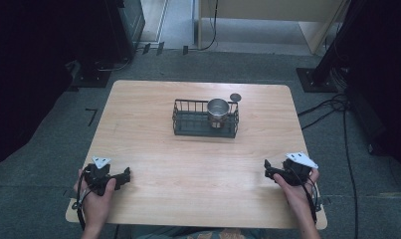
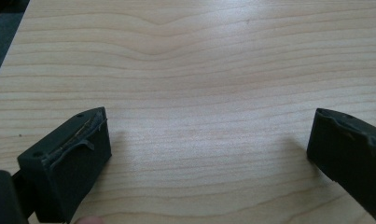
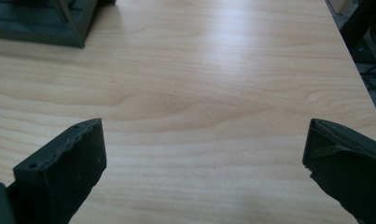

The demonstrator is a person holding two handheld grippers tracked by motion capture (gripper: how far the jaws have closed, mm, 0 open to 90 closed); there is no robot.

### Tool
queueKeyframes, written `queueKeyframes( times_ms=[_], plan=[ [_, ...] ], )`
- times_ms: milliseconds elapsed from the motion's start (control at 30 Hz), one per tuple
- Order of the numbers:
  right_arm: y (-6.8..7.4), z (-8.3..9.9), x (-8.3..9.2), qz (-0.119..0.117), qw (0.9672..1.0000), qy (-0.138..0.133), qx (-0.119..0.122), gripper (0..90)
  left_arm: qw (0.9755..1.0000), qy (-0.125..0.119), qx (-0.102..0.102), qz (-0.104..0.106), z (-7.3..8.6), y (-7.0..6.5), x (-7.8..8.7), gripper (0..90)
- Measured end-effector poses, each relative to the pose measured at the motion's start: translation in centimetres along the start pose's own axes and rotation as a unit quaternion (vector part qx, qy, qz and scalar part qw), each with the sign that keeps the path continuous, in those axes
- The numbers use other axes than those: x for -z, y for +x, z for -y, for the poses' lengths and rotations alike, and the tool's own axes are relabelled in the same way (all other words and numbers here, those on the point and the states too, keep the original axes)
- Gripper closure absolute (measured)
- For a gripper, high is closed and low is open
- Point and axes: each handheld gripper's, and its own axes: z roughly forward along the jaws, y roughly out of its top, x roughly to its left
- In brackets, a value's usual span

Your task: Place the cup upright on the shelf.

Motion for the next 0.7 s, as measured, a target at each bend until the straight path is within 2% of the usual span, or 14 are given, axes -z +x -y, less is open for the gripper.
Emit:
queueKeyframes(
  times_ms=[433,567,700],
  plan=[
    [-1.8,2.8,0.3,0.02,0.999,0.039,-0.01,0.0,1.0,0.0,0.0,0.0,0.0,0.0,0.0,0.0],
    [-1.8,3.3,0.4,0.019,0.9984,0.052,-0.014,0.0,1.0,0.0,0.0,0.0,0.0,0.0,0.0,0.0],
    [-1.7,3.5,0.3,0.025,0.9976,0.065,-0.005,0.0,1.0,0.0,0.0,0.0,0.0,0.0,0.0,0.0]
  ],
)
